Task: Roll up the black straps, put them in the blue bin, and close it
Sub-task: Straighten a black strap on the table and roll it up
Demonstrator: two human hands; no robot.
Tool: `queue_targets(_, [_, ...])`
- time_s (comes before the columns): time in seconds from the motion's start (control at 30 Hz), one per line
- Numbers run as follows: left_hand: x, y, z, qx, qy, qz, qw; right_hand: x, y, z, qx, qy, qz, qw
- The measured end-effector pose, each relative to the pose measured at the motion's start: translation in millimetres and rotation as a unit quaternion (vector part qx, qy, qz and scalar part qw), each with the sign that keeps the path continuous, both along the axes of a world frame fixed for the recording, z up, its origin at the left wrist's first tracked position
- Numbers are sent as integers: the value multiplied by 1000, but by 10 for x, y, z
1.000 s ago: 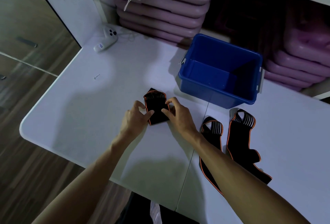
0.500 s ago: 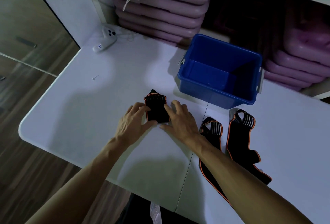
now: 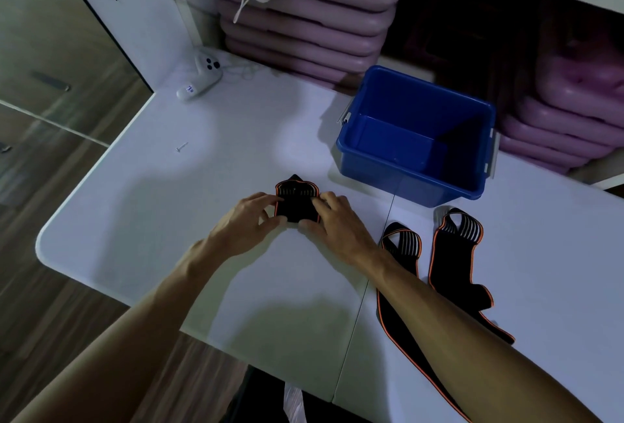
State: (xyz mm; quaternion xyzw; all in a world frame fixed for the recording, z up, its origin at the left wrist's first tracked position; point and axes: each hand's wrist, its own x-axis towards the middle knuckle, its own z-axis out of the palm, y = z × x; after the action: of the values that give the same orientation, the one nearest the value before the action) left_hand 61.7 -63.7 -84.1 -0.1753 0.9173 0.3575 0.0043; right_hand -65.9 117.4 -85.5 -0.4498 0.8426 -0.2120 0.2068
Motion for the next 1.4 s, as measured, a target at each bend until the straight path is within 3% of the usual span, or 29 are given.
queue_targets(0.1, [-50,5,47,28,-14,15,999,0,-34,24,-35,-72,-58,995])
queue_targets(0.3, [-158,8,91,93,-69,128,985,-61,-180,78,-67,-120,-115,984])
queue_targets(0.57, [-319,-55,71,216,-105,290,926,-171,-368,173,-29,-200,-162,966])
queue_targets(0.8, [-378,24,213,313,-76,222,920,-240,-400,169,-12,-257,-162,953])
queue_targets(1.03, [-263,89,145,276,8,129,952,-218,-175,290,-13,-303,-130,944])
queue_targets(1.13, [-297,221,111,180,65,56,980,-198,-55,303,-49,-232,-95,967])
queue_targets(1.23, [-449,400,93,34,159,-33,986,-176,58,214,-96,-141,-150,974])
queue_targets(1.3, [-581,501,53,-39,169,-54,983,-185,147,129,-116,-112,-191,968])
queue_targets(1.4, [-752,615,7,-74,146,-56,985,-200,249,46,-135,-81,-230,960])
